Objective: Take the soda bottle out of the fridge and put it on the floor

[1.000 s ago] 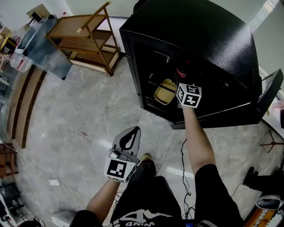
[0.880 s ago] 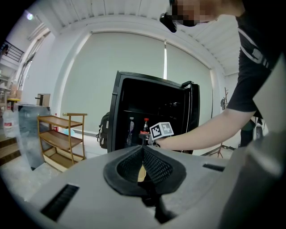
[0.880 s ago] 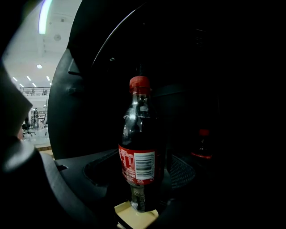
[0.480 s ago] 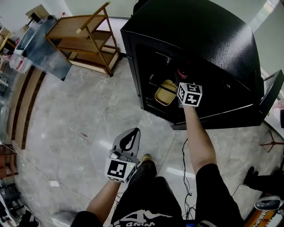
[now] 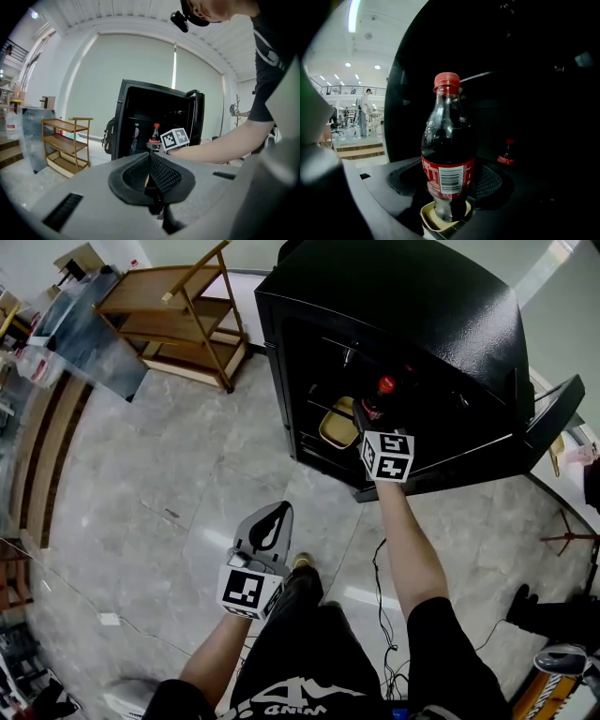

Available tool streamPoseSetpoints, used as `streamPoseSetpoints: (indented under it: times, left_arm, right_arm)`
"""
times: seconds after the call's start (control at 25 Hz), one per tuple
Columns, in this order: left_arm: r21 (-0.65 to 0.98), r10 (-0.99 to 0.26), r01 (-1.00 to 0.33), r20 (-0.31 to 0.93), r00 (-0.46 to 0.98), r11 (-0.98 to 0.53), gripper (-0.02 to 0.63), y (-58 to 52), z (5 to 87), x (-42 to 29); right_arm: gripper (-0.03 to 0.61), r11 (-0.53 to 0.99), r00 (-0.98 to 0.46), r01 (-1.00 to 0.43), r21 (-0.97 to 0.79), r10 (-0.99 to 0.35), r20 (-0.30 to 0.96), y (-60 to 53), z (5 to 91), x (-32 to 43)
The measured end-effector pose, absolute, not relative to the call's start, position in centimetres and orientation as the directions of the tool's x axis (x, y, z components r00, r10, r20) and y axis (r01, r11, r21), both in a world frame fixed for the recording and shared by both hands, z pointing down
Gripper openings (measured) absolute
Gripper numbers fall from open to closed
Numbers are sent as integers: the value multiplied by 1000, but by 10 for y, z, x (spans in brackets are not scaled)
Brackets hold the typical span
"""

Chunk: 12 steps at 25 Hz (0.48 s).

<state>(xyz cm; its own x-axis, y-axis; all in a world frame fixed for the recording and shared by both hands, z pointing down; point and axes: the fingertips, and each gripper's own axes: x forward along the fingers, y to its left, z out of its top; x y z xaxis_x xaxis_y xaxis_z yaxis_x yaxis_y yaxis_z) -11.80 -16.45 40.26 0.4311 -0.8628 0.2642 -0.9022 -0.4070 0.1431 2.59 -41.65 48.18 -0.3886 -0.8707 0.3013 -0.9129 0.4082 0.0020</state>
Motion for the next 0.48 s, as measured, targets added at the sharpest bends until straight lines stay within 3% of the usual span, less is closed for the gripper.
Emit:
streamPoseSetpoints:
  times: [0.48]
  left_arm:
    - [177, -865, -903, 263, 428, -392, 8, -93, 376, -101]
  right_arm:
    - [314, 502, -488, -864, -25, -826, 282, -301, 445, 13]
